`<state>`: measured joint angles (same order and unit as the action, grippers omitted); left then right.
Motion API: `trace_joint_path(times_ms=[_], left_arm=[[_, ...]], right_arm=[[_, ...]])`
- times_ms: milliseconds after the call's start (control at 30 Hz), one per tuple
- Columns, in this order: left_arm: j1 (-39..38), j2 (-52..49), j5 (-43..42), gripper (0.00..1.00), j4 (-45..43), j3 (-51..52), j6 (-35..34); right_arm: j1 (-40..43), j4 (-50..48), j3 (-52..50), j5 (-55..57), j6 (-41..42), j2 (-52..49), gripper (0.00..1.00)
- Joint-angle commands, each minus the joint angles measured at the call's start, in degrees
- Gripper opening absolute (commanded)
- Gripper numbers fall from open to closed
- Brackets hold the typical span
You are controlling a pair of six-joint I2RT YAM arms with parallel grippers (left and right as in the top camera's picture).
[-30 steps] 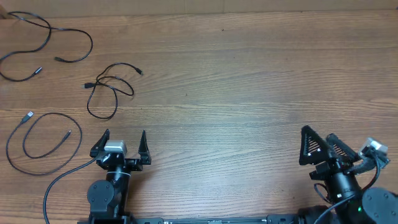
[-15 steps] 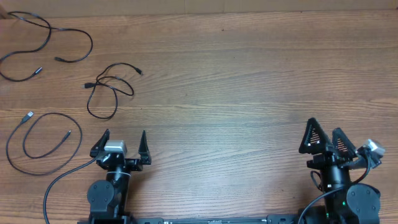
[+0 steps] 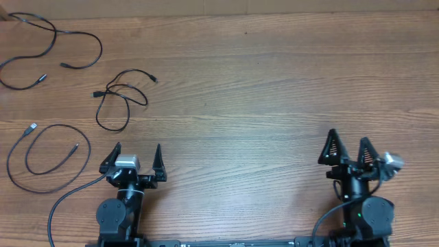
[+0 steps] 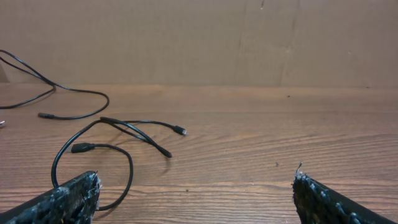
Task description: Untangle cables
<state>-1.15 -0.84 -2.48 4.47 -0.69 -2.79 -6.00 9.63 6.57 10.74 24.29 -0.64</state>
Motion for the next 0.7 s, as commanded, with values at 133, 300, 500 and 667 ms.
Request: trace_joint_path(times_ms=[133, 300, 500, 667], left_arm=[[-0.3, 0.6, 0.5, 1.00, -0.1, 0.4, 1.1], [-0.3, 0.6, 0.5, 1.00, -0.1, 0.4, 1.1], [-0.3, 0.6, 0.5, 1.00, -0.1, 0.4, 1.1], [-0.3, 0.6, 0.5, 1.00, -0.1, 0.4, 1.1]], right_arm=[[1.2, -2.4, -4.6, -0.2, -10.5, 0.5, 1.00], [1.6, -5.7, -6.1, -0.5, -16.1, 0.5, 1.00], [4.3, -5.5, -6.1, -3.7, -16.1, 0.5, 1.00], [4.9, -5.2, -6.1, -5.2, -18.3, 0.5, 1.00]])
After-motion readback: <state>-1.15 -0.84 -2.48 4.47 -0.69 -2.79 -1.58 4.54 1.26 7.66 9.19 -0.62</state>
